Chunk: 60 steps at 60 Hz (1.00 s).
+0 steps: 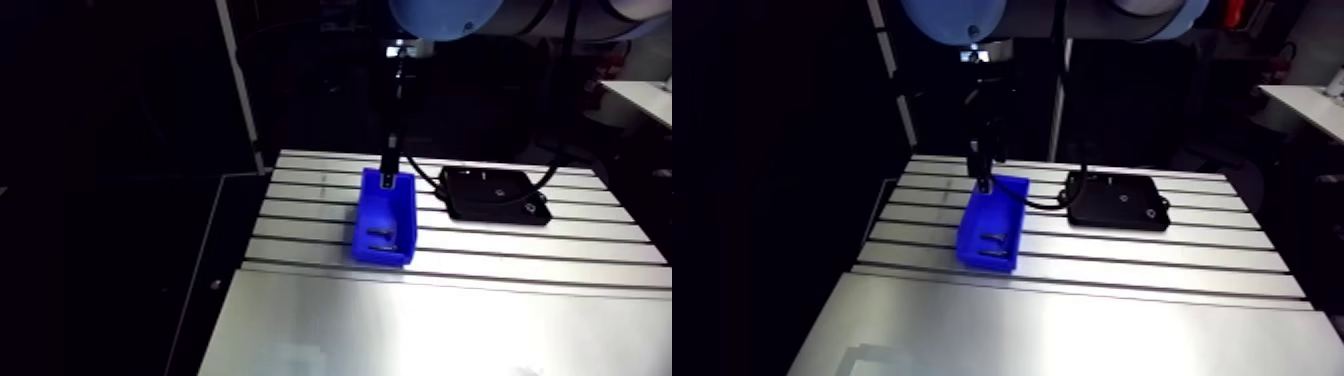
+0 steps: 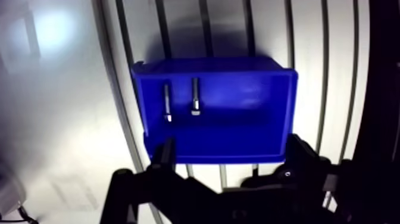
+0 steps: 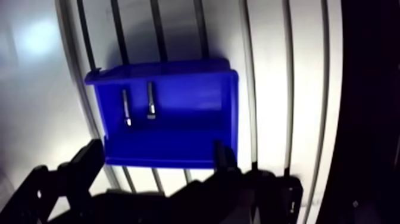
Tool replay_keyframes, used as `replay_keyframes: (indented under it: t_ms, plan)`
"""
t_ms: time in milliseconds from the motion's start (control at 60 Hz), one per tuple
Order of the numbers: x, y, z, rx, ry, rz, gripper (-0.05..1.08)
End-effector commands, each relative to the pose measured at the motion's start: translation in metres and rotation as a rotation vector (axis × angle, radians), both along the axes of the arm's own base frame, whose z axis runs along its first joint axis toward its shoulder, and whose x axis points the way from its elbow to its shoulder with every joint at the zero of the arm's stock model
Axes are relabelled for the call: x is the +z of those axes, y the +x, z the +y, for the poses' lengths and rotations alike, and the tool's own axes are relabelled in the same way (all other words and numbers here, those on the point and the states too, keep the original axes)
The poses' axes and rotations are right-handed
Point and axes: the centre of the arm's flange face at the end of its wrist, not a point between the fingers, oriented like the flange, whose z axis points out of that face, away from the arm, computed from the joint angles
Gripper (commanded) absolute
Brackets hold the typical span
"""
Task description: Pick up the M10 bolt from the tray and put it into the blue bin.
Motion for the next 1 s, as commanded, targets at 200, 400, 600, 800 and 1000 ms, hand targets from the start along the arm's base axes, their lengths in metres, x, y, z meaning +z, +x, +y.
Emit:
replay_keyframes:
  t_ms: [200, 400, 600, 800, 1000]
  plan:
    - [0.138, -0.016, 0.04, -0.975, 0.028, 0.231, 0.01]
    - [0.168, -0.02, 0.064, -1.509, 0.045, 0.179, 0.01]
    - [0.18, -0.006, 0.064, -1.571, 0.079, 0.087, 0.01]
    - [0.218, -0.004, 0.083, -1.597, 0.083, 0.076, 0.01]
    - [0.237, -0.003, 0.084, -1.588, 0.087, 0.076, 0.01]
